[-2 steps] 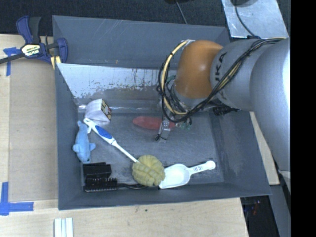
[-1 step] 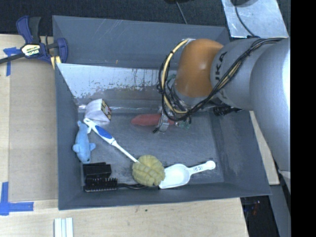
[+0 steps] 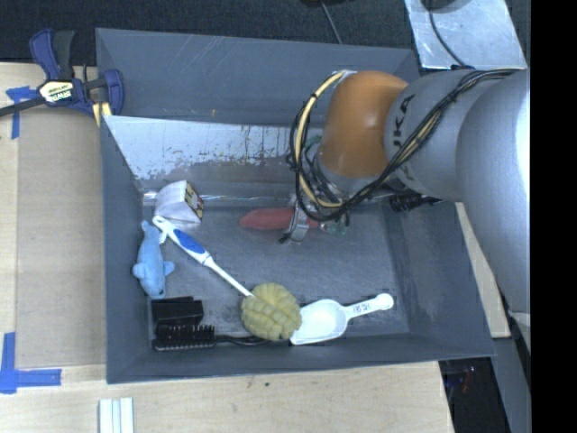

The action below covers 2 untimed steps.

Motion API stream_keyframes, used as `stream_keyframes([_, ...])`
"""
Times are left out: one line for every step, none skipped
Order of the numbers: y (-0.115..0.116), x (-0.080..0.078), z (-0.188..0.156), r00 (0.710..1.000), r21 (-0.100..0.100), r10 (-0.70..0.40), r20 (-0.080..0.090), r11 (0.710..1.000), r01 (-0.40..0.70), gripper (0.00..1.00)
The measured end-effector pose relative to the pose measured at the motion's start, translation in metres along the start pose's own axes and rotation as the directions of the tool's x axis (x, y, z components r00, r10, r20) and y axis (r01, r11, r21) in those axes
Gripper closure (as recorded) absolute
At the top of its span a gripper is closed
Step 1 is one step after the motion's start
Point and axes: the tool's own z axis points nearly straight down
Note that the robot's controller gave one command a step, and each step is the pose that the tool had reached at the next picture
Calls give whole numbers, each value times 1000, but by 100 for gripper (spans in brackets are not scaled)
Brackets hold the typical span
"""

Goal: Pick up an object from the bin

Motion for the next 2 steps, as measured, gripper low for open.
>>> stream_keyframes([0, 1, -13, 1000, 0, 0, -1, 1000, 0, 100])
stream_keyframes([0, 0, -30, 1000, -1, 0, 2, 1000, 0, 100])
